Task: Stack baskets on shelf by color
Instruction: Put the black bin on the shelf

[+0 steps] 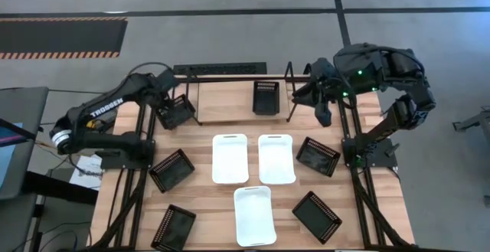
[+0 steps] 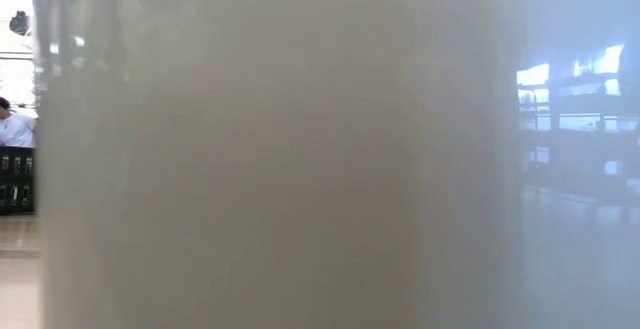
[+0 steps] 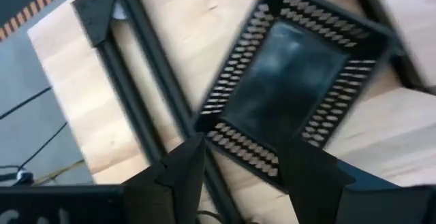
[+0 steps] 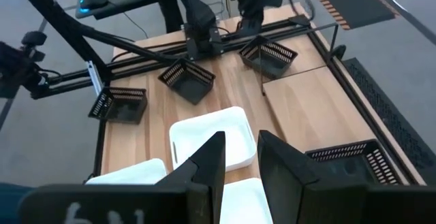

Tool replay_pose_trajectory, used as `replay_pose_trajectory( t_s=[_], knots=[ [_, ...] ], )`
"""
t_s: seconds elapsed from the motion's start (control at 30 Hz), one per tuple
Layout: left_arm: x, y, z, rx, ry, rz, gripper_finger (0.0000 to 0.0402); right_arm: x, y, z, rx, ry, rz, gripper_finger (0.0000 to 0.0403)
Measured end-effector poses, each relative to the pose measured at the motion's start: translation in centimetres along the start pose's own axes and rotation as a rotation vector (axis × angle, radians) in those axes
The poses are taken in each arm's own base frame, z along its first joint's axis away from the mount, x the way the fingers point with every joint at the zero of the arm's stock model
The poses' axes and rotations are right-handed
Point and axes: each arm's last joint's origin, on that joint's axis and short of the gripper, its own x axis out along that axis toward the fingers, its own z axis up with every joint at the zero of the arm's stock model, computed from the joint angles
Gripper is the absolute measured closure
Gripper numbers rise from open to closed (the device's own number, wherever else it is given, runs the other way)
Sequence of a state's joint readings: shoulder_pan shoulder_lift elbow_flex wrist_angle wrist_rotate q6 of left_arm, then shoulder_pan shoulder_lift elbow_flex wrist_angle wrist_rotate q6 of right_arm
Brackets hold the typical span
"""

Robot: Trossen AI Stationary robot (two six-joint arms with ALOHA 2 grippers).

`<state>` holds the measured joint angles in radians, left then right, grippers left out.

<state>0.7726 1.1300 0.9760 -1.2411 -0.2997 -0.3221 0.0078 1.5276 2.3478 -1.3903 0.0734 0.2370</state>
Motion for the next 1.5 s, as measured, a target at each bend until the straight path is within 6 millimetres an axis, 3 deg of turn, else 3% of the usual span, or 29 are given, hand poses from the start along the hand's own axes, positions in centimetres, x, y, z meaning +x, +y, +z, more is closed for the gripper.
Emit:
replay_pose_trajectory(
  t_s=[0.33,0.63,0.93,1.37,1.5],
  knots=[
    [1.9,1.9,2.1,0.021,0.011,-0.052,0.023,0.0,0.0,0.0,0.02,-0.001,0.0,0.0296],
    [5.8,0.7,3.8,0.107,0.182,-0.012,0.023,0.0,0.1,0.0,0.047,-0.002,0.004,0.0296],
    [8.8,-0.5,5.3,0.113,0.211,0.0,0.023,-0.1,1.0,-0.2,0.027,0.006,0.041,0.0296],
    [11.3,-1.4,6.2,0.158,0.243,-0.025,0.0232,-0.1,1.2,-0.3,0.042,0.007,0.047,0.0296],
    [11.3,-1.3,6.2,0.17,0.241,-0.021,0.0278,-0.1,1.2,-0.3,0.041,0.007,0.046,0.0296]
  ],
)
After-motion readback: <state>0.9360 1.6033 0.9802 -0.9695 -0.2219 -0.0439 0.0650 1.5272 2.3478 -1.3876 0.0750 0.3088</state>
